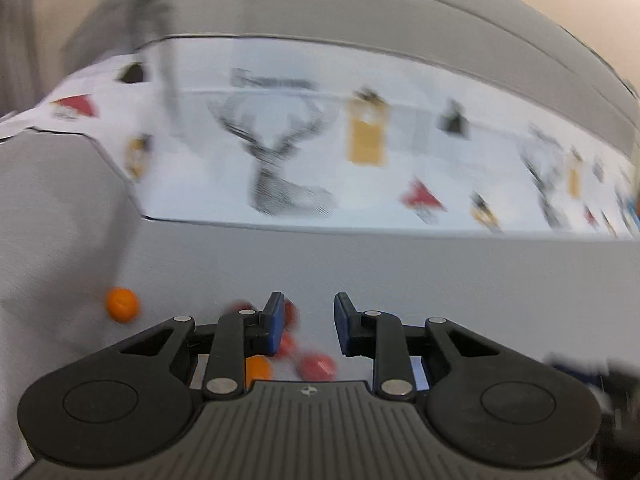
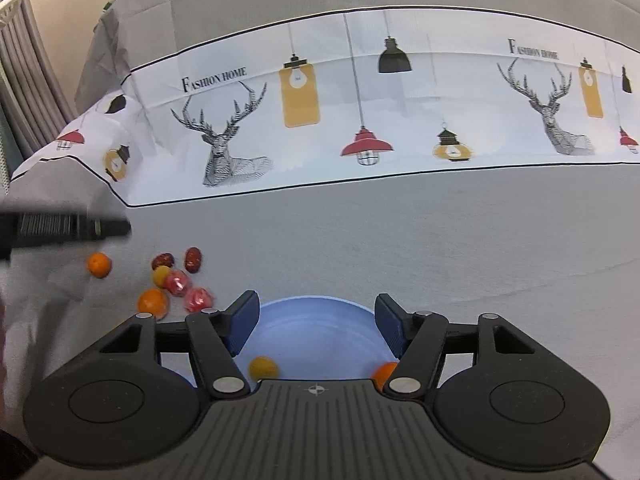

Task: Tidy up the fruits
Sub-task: 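Move the left gripper to the lone mandarin while the right gripper returns to the cluster, then grasp the lone mandarin with the left gripper while the right grasps a plastic-wrapped red fruit, then lift and carry the mandarin and the wrapped red fruit toward the blue plate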

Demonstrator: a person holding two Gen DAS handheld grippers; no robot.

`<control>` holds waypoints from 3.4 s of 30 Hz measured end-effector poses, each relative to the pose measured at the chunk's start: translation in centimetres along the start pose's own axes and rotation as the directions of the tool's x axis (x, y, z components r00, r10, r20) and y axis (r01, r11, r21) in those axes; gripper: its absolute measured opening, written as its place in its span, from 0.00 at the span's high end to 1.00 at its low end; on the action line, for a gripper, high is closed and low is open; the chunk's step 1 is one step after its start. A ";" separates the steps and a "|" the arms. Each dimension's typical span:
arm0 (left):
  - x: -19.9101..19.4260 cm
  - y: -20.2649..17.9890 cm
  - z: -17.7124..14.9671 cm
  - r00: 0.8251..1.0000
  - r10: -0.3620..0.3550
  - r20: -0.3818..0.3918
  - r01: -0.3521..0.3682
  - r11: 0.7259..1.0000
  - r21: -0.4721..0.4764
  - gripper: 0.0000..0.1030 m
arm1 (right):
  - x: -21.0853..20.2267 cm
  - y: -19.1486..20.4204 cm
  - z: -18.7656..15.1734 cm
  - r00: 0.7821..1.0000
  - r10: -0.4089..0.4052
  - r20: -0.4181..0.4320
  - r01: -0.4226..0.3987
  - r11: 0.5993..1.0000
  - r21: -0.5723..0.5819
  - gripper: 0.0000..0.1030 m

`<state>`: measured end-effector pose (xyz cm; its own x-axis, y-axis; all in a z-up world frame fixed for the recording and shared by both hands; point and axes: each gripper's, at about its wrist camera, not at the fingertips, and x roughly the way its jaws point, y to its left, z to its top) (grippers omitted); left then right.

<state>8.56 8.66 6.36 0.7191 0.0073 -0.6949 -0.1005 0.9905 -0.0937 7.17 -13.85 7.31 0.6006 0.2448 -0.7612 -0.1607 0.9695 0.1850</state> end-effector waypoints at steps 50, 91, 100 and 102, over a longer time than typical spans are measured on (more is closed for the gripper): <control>14.2 10.1 0.5 0.874 0.428 -0.229 -0.468 0.869 -0.163 0.63 | 16.6 13.0 -0.8 0.966 0.014 -0.257 -0.088 0.957 -0.277 0.68; 8.1 7.0 0.9 0.956 0.256 -0.147 -0.270 0.959 -0.088 0.63 | 8.0 10.6 2.9 0.998 0.064 -0.021 -0.067 0.971 -0.229 0.68; -0.6 3.0 -1.7 0.996 0.079 -0.052 -0.080 0.996 -0.028 0.63 | -1.2 5.2 2.2 0.995 0.060 0.075 -0.048 0.989 -0.143 0.68; -1.6 1.9 -3.5 0.998 0.033 -0.062 -0.032 0.999 0.013 0.63 | -2.3 3.9 1.3 0.996 0.046 0.075 -0.038 0.993 -0.109 0.68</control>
<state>4.87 10.02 4.81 0.6713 0.0314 -0.7405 -0.1150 0.9914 -0.0623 6.13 -10.64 10.62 0.6495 0.2894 -0.7032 -0.2676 0.9526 0.1449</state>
